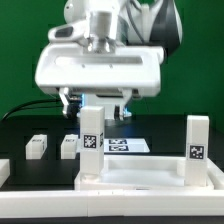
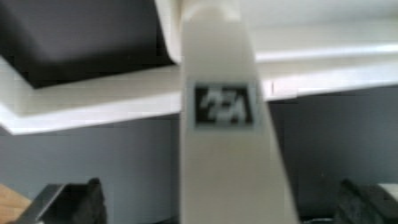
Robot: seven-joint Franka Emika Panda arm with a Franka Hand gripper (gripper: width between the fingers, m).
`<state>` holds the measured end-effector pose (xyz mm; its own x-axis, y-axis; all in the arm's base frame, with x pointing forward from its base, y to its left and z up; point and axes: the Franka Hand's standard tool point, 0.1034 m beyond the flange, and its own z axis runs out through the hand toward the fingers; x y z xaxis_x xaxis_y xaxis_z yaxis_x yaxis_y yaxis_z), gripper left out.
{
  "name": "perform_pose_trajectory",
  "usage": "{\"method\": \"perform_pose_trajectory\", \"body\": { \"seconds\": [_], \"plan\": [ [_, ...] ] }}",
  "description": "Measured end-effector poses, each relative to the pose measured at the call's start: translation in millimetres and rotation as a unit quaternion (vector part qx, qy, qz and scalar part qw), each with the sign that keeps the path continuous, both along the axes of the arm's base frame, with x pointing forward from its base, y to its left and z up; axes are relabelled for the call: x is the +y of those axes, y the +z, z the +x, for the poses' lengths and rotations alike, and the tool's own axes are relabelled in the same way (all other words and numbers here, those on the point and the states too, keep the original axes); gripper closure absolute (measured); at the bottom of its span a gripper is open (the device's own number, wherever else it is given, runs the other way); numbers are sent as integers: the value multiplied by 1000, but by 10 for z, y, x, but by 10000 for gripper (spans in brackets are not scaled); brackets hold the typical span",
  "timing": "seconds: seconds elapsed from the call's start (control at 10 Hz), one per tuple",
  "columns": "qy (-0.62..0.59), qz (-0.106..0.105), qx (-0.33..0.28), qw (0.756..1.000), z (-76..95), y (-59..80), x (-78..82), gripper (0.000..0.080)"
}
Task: Assemble desk
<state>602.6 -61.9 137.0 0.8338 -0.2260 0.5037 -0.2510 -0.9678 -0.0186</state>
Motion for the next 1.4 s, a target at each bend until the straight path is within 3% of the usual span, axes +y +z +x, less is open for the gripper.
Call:
{"method": "perform_pose_trajectory", "body": {
  "seconds": [0.2,0.4,0.5,0.7,1.0,1.1,1.2,1.3,1.4],
  "plan": [
    [1,16,23,1000,73,29,19,150],
    [5,58,106,993,100,6,96,150],
    [6,68,126,990,143,21,91,150],
    [9,95,202,975,130,-76,76,150],
    [-5,96,206,974,115,-177,30,150],
    [-9,97,206,974,114,-179,31,281],
    [-22,101,206,973,114,-181,34,281],
    [-49,111,205,971,114,-183,38,421],
    [-88,123,203,967,113,-185,42,511]
  ]
}}
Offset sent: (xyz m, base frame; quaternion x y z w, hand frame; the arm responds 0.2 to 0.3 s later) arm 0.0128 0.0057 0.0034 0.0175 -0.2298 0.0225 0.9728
